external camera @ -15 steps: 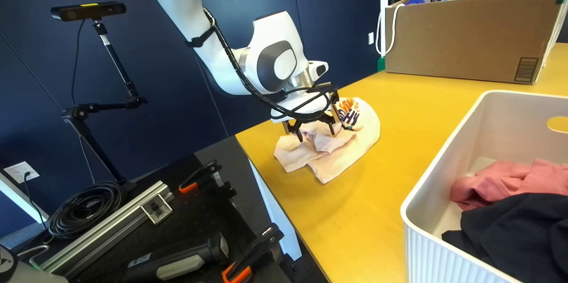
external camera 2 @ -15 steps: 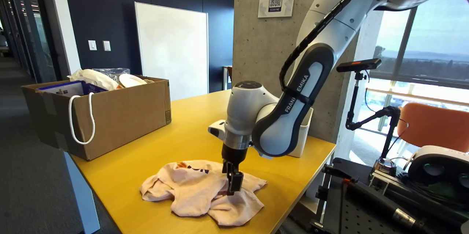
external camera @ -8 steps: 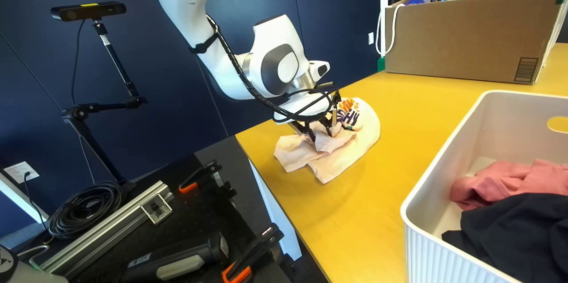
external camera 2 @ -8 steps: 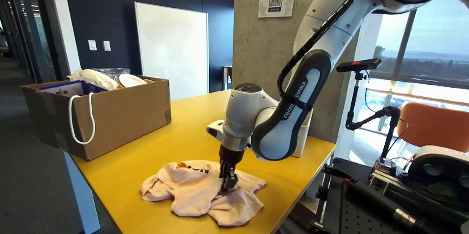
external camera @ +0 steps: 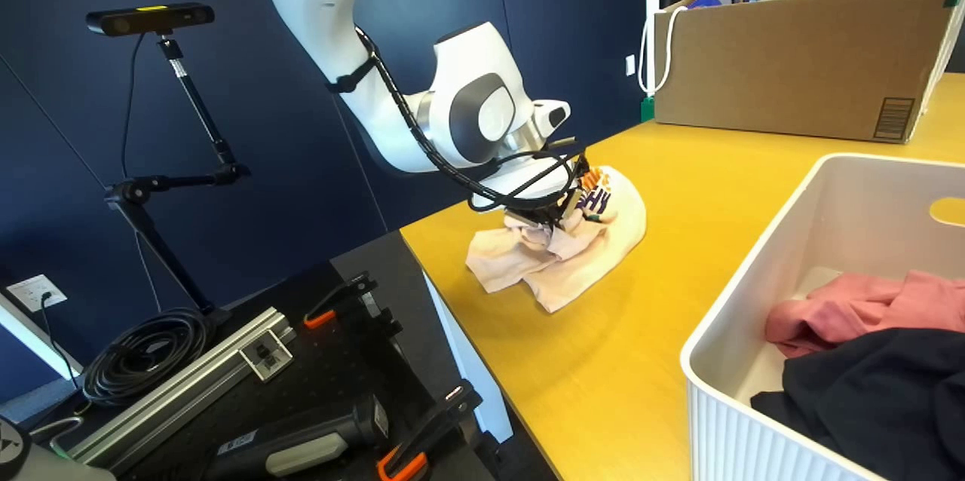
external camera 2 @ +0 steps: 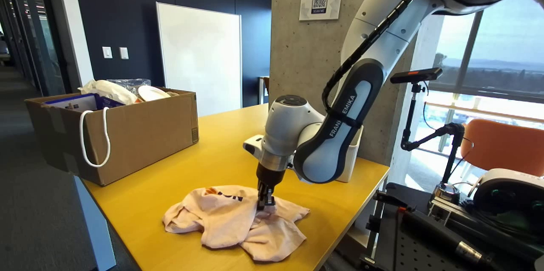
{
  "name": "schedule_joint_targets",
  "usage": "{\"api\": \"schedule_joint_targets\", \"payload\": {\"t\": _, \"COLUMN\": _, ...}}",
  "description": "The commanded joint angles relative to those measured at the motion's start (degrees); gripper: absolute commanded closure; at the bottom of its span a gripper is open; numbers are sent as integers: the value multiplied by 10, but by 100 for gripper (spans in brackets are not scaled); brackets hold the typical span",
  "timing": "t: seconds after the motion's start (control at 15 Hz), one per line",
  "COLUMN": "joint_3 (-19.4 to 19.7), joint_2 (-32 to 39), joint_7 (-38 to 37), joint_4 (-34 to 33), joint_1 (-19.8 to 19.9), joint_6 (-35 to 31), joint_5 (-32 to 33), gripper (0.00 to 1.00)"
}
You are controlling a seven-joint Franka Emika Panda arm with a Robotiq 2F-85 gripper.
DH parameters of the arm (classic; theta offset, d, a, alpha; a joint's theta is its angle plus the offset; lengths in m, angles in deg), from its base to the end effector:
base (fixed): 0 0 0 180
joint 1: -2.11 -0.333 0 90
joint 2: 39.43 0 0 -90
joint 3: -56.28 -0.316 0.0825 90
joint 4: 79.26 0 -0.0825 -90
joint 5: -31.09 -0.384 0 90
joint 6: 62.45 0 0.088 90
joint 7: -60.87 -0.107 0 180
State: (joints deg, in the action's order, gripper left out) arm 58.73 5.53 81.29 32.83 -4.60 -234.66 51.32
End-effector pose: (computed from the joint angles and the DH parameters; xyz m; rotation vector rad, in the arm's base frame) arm 0.6124 0.0713 0.0945 2.7357 1.1422 0.3537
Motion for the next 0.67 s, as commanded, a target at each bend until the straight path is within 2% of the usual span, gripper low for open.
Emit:
{"api": "schedule_joint_targets", "payload": {"t": 0.0, "joint_3": 17, "joint_2": -23, "joint_7": -20, "joint_4": 17, "joint_1": -16, "joint_6": -19, "joint_5": 13, "gripper": 99}}
{"api": "schedule_joint_targets", "payload": {"t": 0.6, "joint_3": -8, "joint_2": -107, "joint_7": -22, "joint_4": 60, "joint_1": -34, "joint_6": -17, "joint_5": 12, "gripper": 99}}
